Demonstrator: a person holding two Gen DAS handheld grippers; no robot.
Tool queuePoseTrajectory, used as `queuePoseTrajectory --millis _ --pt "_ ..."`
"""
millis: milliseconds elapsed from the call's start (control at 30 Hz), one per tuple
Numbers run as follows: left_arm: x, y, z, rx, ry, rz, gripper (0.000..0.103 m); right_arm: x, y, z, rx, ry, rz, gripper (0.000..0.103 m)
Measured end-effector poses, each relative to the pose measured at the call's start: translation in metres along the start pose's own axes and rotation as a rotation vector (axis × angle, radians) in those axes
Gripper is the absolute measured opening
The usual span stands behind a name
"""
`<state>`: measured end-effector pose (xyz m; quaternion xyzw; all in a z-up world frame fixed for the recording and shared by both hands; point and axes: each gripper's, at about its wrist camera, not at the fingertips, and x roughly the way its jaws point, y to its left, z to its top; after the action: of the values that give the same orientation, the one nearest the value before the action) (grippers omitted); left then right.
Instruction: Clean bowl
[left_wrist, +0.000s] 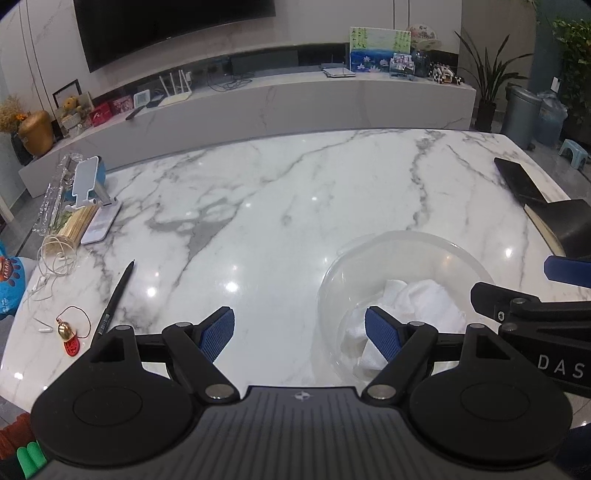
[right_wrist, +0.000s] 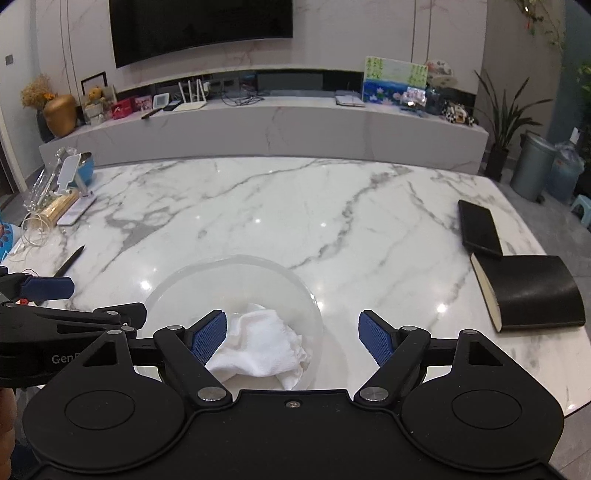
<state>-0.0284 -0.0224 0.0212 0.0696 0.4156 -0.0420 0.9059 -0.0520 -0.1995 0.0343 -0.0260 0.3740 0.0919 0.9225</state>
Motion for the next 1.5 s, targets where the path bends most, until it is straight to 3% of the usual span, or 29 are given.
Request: queuePoseTrajectory --millis 1500 --pt "0.0015 -0.0028 -0.0021 0.015 0.001 0.023 0.077 0.0029 0.0043 -0.0010 0.006 0.015 -0.030 0.077"
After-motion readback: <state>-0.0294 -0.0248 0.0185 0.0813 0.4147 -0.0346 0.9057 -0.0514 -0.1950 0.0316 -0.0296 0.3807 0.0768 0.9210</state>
